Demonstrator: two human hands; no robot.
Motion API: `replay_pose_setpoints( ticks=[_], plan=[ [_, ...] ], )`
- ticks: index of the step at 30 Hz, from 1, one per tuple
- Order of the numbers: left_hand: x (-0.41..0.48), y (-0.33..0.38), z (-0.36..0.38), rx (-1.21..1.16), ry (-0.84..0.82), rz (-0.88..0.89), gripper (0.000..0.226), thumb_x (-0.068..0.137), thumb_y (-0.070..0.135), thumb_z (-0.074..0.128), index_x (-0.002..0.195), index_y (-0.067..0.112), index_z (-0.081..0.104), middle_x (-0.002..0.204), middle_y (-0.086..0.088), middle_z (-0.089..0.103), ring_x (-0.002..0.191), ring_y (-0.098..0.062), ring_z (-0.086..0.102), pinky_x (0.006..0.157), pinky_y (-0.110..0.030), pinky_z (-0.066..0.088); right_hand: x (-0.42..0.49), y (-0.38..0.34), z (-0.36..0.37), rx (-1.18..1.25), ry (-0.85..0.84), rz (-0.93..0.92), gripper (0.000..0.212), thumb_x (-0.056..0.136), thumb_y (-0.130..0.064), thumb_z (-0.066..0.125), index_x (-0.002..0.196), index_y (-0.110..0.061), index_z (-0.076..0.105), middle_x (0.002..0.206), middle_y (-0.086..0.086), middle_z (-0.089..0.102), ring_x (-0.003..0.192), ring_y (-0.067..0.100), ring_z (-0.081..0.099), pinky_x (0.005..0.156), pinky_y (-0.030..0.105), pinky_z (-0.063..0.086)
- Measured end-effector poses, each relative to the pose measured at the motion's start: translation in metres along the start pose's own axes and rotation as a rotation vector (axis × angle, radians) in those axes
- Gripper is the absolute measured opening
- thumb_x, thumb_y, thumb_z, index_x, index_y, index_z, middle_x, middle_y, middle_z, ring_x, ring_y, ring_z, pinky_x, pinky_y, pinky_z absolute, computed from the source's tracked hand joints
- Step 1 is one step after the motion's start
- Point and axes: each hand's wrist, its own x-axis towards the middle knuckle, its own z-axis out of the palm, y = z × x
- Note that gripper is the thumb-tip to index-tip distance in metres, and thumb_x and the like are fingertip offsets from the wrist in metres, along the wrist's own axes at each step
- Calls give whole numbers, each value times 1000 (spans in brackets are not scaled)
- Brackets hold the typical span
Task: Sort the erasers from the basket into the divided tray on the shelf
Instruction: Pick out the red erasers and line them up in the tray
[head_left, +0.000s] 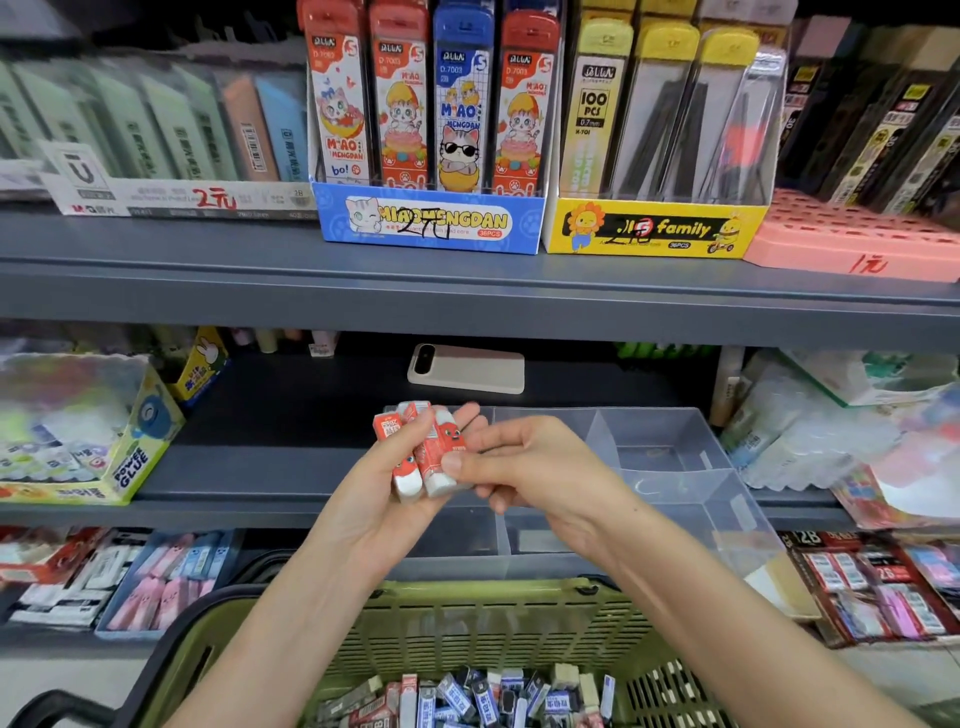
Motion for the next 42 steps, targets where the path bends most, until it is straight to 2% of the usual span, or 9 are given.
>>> replay_pose_setpoints(
  ticks=[5,9,16,21,24,31,33,36,42],
  plan=[
    [-1,5,-8,14,90,74,23,71,15,63,90,2,57,94,-21,72,88,-29,72,70,-40,60,9,-2,-13,25,72,-16,6,78,-8,72,78,-3,71,62,5,67,47,7,53,43,17,44],
    [-8,29,-36,153,278,246,25,70,22,67,90,9,60,67,-6,70,63,-14,70,54,-25,55,36,-9,-15,-174,100,81,8,79,-7,71,74,-2,68,63,7,66,47,9,54,42,16,46],
    [-13,35,-57,311,269,310,26,69,27,69,92,15,63,73,-5,72,70,-15,71,57,-26,56,89,-12,24,-726,-35,336,34,88,-11,61,57,-10,47,27,-6,41,20,4,34,28,7,23],
    [-14,33,-58,259,227,246,27,69,28,70,90,12,62,69,-2,69,66,-12,69,56,-26,55,107,-5,37,-1148,-175,432,32,91,-20,56,60,-14,47,53,-1,45,46,11,35,44,18,30],
    [-16,34,-58,238,200,221,34,67,30,72,92,10,61,66,-1,65,65,-12,68,58,-28,55,110,-1,38,-1126,-121,405,32,85,-24,65,59,-15,49,55,-1,46,43,11,36,40,17,31],
    [-18,33,-59,230,151,178,36,71,24,69,99,4,60,68,-8,70,66,-20,70,60,-30,57,97,-16,34,-1104,-94,307,32,99,-19,41,72,-6,54,62,5,55,46,14,46,46,19,39],
    [-19,33,-57,249,134,184,33,72,22,69,97,2,60,67,-10,69,62,-20,69,58,-29,56,85,-17,34,-864,-22,88,28,96,-22,47,83,-3,63,64,6,60,48,14,51,46,19,40],
    [-22,33,-53,293,95,189,37,72,23,68,100,1,62,74,-13,72,63,-19,70,54,-26,55,56,-18,39,-399,-135,-102,25,93,-29,56,92,-7,69,69,5,62,50,8,50,43,17,39],
    [-27,31,-43,375,6,158,40,75,28,64,104,2,61,75,-12,71,59,-17,68,51,-25,53,32,-15,37,-252,-177,-141,10,86,-21,66,82,-14,71,66,1,63,58,9,52,46,18,38]
  ],
)
